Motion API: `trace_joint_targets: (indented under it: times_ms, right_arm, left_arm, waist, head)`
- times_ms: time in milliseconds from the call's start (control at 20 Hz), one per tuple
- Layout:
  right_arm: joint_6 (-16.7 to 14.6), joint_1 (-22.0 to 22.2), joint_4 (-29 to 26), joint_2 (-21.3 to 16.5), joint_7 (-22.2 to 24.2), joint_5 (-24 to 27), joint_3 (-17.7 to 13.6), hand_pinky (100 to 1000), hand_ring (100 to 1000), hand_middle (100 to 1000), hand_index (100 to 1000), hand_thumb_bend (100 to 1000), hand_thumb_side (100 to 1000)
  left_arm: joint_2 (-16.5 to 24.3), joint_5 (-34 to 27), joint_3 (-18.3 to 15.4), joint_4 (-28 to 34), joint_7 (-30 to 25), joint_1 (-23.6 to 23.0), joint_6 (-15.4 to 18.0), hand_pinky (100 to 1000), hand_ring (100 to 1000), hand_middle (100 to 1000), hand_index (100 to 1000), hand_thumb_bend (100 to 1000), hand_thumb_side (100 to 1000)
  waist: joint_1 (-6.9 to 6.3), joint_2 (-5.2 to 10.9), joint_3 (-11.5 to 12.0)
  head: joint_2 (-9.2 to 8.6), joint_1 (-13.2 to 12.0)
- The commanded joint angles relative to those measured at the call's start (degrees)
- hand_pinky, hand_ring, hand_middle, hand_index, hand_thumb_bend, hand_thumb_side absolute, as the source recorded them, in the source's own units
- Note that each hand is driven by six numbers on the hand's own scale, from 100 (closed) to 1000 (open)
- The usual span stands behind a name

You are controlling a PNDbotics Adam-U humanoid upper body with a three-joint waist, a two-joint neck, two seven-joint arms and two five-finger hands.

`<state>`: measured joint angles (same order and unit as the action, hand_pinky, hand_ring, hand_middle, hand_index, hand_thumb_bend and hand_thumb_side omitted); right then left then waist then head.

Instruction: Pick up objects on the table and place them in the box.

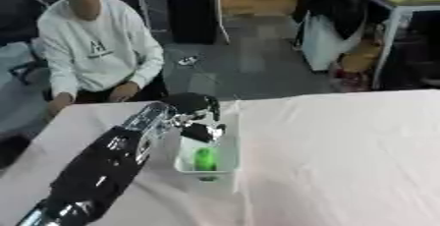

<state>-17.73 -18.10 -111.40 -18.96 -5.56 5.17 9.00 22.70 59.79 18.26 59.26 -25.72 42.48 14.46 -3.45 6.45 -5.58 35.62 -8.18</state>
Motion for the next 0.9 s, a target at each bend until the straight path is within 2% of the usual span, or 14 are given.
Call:
trace_joint_targets:
  times_ms: [50, 150, 350, 400, 550, 600, 700, 750, 800, 900]
  right_arm:
    - [0.0, -0.7, -0.3, -0.1, 0.0, 0.0, -0.2, 626, 643, 676, 745, 100, 959]
    - [0.0, -0.7, -0.3, -0.1, 0.0, -0.1, -0.3, 626, 643, 676, 745, 100, 959]
    - [0.0, -0.5, -0.3, -0.5, -0.1, -0.3, -0.4, 626, 642, 675, 746, 100, 961]
    - [0.0, -0.5, -0.3, -0.6, -0.2, -0.4, -0.4, 626, 642, 675, 745, 100, 962]
    - [0.0, -0.3, -0.3, -0.9, -0.2, -0.5, -0.5, 627, 642, 674, 746, 100, 964]
    - [0.0, -0.2, -0.3, -0.9, -0.2, -0.6, -0.5, 627, 642, 674, 746, 100, 964]
    - [0.1, -0.1, -0.3, -1.0, -0.2, -0.7, -0.6, 626, 641, 674, 746, 100, 965]
    - [0.0, -0.1, -0.4, -0.9, -0.3, -0.8, -0.6, 626, 641, 674, 745, 100, 961]
    - [0.0, -0.1, -0.4, -0.9, -0.3, -0.8, -0.7, 626, 641, 674, 746, 100, 965]
    - [0.0, 0.2, -0.5, -1.0, -0.4, -0.8, -0.8, 625, 640, 674, 746, 100, 966]
  left_arm:
    - [1.7, -0.3, -2.0, 3.2, -0.7, 0.4, 0.1, 1000, 1000, 1000, 1000, 1000, 1000]
    - [1.6, -1.8, -3.5, 6.2, 3.1, -1.2, -1.1, 1000, 1000, 1000, 1000, 1000, 1000]
    - [0.4, -10.6, -7.5, 13.7, 15.6, -7.7, -5.5, 1000, 1000, 1000, 1000, 977, 1000]
    - [0.0, -12.8, -8.2, 15.3, 18.1, -9.4, -6.5, 981, 954, 1000, 1000, 933, 1000]
    - [-2.0, -19.9, -10.1, 21.2, 25.6, -14.9, -8.0, 922, 900, 973, 1000, 884, 1000]
    - [-2.8, -22.3, -10.6, 23.3, 28.1, -16.3, -7.8, 858, 840, 925, 977, 812, 966]
    - [-5.4, -28.7, -11.9, 28.8, 35.0, -19.4, -5.6, 741, 759, 861, 922, 741, 926]
    - [-6.5, -31.8, -12.2, 31.6, 38.5, -20.9, -3.8, 760, 770, 852, 910, 729, 919]
    - [-7.0, -33.9, -12.4, 33.0, 40.7, -22.1, -2.8, 696, 740, 847, 897, 728, 926]
    - [-8.1, -35.0, -13.0, 35.4, 42.7, -23.8, -2.2, 716, 765, 876, 886, 721, 946]
  waist:
    - [0.14, 0.38, 0.1]
    - [0.13, 0.31, 0.3]
    - [0.27, 0.0, 1.1]
    - [0.34, -0.05, 1.3]
    - [0.69, -0.2, 1.8]
    - [0.82, -0.24, 1.9]
    - [1.14, -0.37, 2.1]
    - [1.31, -0.46, 2.2]
    - [1.41, -0.52, 2.3]
    - [1.64, -0.62, 2.6]
  head:
    - [0.04, -0.8]
    - [-0.57, -0.6]
    - [-4.0, -0.1]
    - [-4.77, 0.0]
    - [-7.1, 0.5]
    - [-7.42, 0.5]
    - [-6.94, 0.3]
    - [-6.31, 0.3]
    - [-5.53, 0.4]
    - [-3.06, 0.7]
